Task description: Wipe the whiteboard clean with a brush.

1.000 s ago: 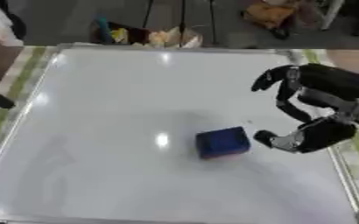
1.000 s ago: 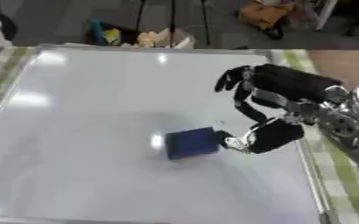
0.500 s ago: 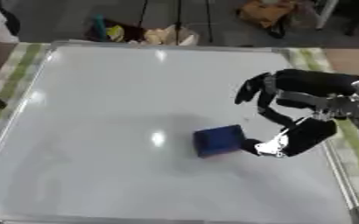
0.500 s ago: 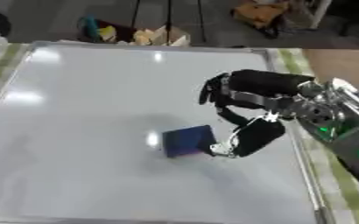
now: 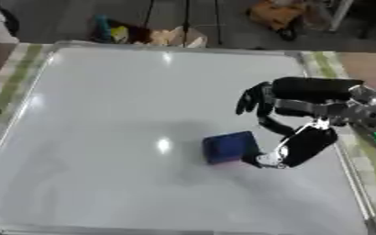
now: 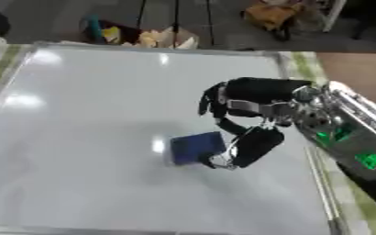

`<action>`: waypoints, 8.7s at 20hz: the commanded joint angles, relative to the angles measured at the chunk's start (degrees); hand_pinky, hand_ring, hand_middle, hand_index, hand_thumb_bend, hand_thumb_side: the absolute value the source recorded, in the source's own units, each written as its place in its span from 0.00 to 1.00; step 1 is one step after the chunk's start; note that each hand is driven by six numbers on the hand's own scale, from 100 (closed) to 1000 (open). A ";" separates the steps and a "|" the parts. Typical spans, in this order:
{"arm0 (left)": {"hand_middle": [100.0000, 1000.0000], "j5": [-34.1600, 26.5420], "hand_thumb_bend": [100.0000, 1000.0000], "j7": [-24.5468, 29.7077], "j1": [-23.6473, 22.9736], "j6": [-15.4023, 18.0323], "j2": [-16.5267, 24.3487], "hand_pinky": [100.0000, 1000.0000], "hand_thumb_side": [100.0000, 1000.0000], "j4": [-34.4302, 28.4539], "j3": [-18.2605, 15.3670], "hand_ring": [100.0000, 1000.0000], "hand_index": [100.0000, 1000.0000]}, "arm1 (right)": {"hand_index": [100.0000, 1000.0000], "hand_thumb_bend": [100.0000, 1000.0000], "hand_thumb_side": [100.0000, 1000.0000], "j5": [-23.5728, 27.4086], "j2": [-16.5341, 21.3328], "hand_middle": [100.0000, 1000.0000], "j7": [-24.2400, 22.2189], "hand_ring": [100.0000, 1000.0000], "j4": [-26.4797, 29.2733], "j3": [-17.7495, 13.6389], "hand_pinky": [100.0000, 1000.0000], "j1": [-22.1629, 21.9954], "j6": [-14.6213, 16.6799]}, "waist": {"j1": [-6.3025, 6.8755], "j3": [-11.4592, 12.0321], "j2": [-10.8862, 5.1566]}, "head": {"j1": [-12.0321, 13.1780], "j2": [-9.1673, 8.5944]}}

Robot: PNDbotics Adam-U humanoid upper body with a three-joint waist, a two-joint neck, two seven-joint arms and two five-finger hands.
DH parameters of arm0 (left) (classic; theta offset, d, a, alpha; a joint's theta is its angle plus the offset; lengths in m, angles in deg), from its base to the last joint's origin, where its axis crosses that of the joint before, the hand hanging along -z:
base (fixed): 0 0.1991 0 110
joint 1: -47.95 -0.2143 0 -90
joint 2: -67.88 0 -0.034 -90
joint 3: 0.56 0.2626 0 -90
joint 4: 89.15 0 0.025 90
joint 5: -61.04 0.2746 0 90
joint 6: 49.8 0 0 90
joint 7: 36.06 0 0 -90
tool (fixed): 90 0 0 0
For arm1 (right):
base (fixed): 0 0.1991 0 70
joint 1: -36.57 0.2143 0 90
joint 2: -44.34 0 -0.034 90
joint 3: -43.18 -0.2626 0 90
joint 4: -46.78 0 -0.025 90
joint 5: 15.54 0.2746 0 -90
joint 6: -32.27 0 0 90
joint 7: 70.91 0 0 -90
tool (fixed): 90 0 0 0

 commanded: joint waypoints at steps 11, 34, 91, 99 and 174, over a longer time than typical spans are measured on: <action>0.78 -0.08 0.00 0.38 1.37 0.13 0.87 0.37 0.93 -1.03 0.37 0.89 0.56 | 0.08 0.23 0.45 -0.15 0.89 0.79 -1.85 0.81 0.88 -0.31 0.64 1.32 -0.98 | -0.28 0.27 0.49 | -1.31 -2.42; 0.78 0.01 0.00 0.73 2.08 0.35 1.26 0.37 0.93 -1.03 0.54 0.90 0.55 | 0.08 0.19 0.45 -0.03 -0.23 0.80 -2.47 0.81 -4.67 -0.30 0.64 2.72 0.78 | -0.93 2.08 2.93 | -2.30 -4.52; 0.79 -0.47 0.00 1.44 2.38 0.38 0.85 0.36 0.94 -1.03 0.43 0.90 0.55 | 0.04 0.11 0.23 -7.38 -0.29 0.64 3.67 0.70 -4.49 1.50 0.52 -0.52 4.14 | -0.92 2.32 4.03 | -2.14 -4.31; 0.79 -0.51 0.00 1.60 2.50 0.44 0.79 0.36 0.94 -1.03 0.49 0.90 0.55 | 0.05 0.12 0.21 -7.20 -0.35 0.64 3.68 0.69 -4.65 1.67 0.50 -0.58 3.62 | -1.14 2.59 4.10 | -2.09 -4.27; 0.80 -0.72 0.00 3.49 1.44 -0.07 0.96 0.37 0.95 -1.03 0.45 0.91 0.55 | 0.02 0.00 0.03 -14.48 4.04 0.45 3.26 0.54 -4.08 -3.43 0.29 -5.73 -9.33 | -0.79 0.18 2.49 | -1.58 -3.76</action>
